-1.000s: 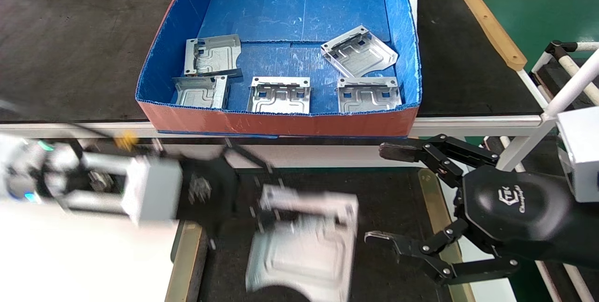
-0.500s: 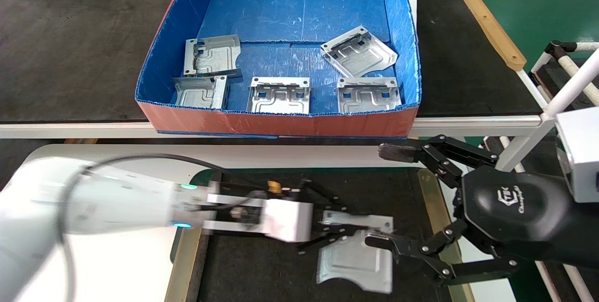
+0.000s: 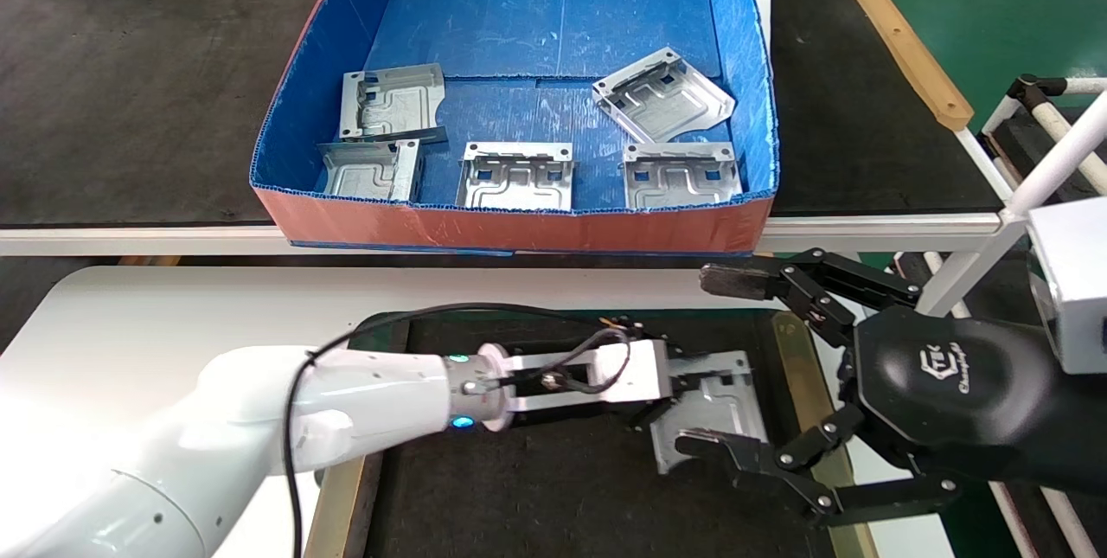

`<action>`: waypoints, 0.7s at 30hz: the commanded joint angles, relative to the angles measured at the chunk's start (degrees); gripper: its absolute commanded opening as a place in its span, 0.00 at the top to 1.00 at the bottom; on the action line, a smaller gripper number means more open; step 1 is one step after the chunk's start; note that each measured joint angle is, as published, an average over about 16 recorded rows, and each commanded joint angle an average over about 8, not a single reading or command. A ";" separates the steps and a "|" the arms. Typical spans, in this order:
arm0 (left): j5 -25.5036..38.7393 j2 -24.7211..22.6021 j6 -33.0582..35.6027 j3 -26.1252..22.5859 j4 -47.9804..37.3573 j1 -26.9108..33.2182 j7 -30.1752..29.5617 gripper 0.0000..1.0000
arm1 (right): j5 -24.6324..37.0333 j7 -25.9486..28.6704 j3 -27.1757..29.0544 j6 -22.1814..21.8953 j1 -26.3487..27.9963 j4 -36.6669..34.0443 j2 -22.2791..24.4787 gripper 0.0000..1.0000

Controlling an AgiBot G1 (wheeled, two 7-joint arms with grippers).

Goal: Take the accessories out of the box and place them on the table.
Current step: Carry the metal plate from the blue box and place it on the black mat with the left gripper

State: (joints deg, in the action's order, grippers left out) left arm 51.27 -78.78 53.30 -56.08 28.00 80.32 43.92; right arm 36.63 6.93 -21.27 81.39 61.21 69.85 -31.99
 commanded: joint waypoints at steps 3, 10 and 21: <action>-1.98 -0.10 -5.04 -4.06 4.16 -0.78 -2.97 1.00 | 0.00 0.00 0.00 0.00 0.00 0.00 0.00 0.00; -5.41 -0.05 -12.72 -10.19 7.24 -1.10 -4.56 1.00 | 0.00 0.00 0.00 0.00 0.00 0.00 0.00 0.00; -10.64 0.03 -19.59 -16.31 8.73 -0.15 -5.04 1.00 | 0.00 0.00 0.00 0.00 0.00 0.00 0.00 0.00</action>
State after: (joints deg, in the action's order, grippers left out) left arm 40.63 -78.76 34.04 -72.23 36.66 80.10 38.97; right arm 36.63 6.93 -21.27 81.39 61.21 69.85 -31.99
